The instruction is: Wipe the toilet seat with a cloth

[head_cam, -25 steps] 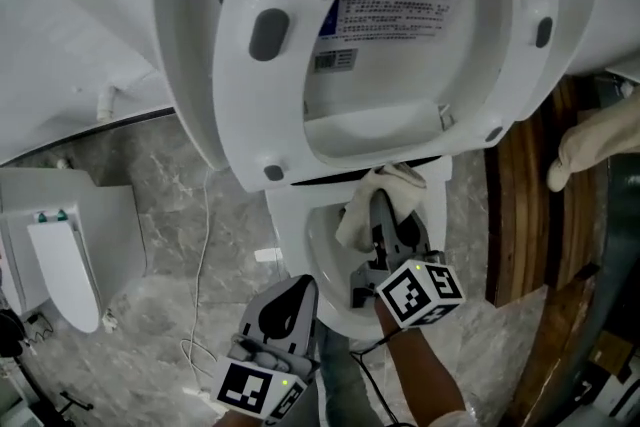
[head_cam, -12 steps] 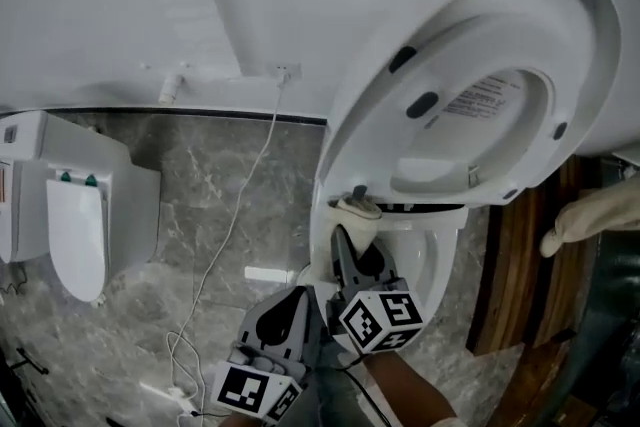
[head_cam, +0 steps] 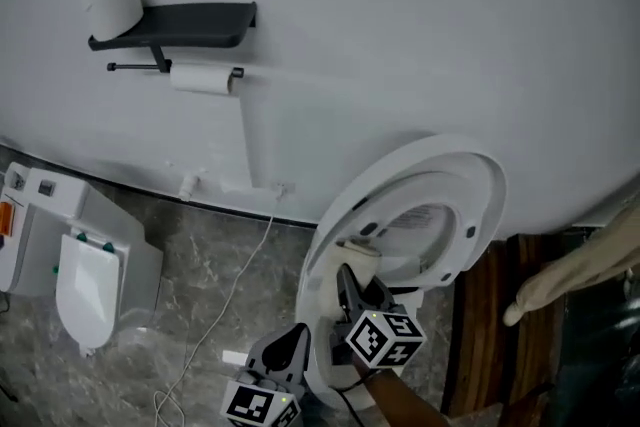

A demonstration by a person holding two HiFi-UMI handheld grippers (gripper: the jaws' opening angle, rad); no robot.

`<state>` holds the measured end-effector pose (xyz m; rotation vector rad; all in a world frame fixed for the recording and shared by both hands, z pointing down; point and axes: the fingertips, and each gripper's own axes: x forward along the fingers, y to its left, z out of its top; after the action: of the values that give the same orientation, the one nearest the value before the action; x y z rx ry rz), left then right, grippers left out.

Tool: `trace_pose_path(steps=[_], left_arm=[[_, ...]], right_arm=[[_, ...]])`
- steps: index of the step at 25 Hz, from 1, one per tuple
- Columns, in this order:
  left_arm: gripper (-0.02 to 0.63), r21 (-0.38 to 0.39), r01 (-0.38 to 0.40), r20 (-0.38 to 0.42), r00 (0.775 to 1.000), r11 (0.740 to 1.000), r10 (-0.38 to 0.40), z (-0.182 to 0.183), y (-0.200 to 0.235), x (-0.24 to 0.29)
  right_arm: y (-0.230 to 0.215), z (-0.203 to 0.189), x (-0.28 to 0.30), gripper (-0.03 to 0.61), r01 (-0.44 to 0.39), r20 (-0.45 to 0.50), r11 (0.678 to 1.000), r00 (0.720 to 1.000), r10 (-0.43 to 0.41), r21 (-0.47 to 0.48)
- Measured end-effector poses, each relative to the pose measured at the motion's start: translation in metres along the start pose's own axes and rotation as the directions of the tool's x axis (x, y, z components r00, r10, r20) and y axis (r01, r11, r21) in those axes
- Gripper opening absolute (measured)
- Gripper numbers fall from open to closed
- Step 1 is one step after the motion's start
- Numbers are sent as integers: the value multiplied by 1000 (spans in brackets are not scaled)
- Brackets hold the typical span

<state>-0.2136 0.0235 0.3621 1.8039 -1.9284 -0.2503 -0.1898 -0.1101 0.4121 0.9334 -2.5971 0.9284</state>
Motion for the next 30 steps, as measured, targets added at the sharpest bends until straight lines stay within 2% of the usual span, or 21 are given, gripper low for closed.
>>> trace_pose_path(steps=[7,13,21,24,27,28,30], left_arm=[[11,39,97,33,995,994,-99,57,-42,39],[11,74,175,11,984,982,-176,79,-74,68],[11,114,235,-42,972,965,-231,78,-93,100],[11,128,235,-47,972,964,-230,75,-94,112],[14,182,267,-93,963,946,-253,77,-107,130],[26,214,281,-109,959,936,-263,81,-113,138],[201,303,289,-133,957,908,-259,89,-123,157]], right_arm=[[5,107,-9,89,8,113,1000,994,-9,7],[-42,183,-32,89,93,236,991,965,-114,96],[-132,192,-66,89,227,266,936,917,-298,268],[-141,191,-73,89,241,272,929,908,-318,282],[-138,195,-84,89,232,285,931,907,-311,281],[-136,196,-90,89,225,290,933,907,-306,281],[-132,195,-105,89,214,296,937,909,-295,276]])
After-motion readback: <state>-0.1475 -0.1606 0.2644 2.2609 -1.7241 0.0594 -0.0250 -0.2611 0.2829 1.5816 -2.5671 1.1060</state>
